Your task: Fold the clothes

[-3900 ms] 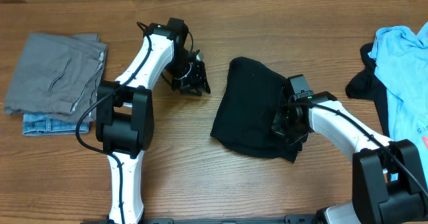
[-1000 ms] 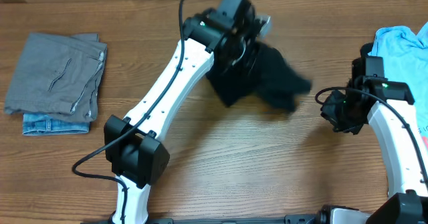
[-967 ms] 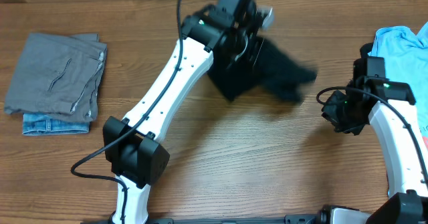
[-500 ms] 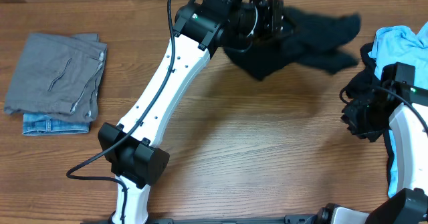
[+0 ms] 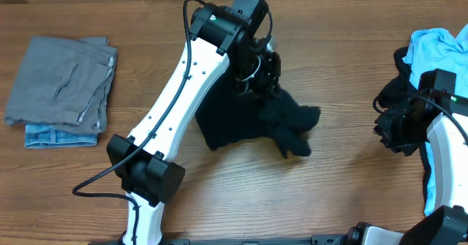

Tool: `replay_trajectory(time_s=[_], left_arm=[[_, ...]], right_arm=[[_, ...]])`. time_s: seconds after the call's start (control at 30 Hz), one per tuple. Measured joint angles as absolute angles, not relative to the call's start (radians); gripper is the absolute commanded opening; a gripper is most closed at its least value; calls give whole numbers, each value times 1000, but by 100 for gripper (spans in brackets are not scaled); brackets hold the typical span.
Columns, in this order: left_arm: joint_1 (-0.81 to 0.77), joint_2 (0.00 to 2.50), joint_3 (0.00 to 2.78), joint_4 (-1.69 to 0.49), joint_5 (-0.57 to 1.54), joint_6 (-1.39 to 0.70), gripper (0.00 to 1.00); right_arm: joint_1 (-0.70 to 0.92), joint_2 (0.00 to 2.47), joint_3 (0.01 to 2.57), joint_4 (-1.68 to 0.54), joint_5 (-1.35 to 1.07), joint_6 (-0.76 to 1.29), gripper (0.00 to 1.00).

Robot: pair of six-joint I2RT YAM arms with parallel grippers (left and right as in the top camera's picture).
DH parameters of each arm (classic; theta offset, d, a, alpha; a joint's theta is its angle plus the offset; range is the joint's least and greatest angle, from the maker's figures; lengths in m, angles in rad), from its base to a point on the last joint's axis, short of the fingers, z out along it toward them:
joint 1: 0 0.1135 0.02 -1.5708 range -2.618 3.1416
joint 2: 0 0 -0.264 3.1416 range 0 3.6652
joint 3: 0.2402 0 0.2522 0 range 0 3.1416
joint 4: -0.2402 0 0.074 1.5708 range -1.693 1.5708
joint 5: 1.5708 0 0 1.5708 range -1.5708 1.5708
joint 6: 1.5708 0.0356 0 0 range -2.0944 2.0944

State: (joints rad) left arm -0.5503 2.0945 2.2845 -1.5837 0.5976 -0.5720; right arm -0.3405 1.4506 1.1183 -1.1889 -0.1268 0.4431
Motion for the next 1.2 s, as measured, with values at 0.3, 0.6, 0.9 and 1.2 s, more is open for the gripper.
replay_trajectory(time_s=[0.3,0.6,0.9,1.2], left_arm=[[-563,2074,2284,-1691,433,-525,4],[-583,2012,2269,-1689,306,-520,4],[-573,1584,2067,-1691,86,-543,4],[-461,1291,1879,-1694,-38,-650,4]], right_arm=[[-340,1451,1118,-1194,-126,443,30],[-340,1451,1118,-1197,-127,443,30],[-340,1451,1118,-1199,-131,445,44],[-340,1451,1118,-1199,-141,440,100]])
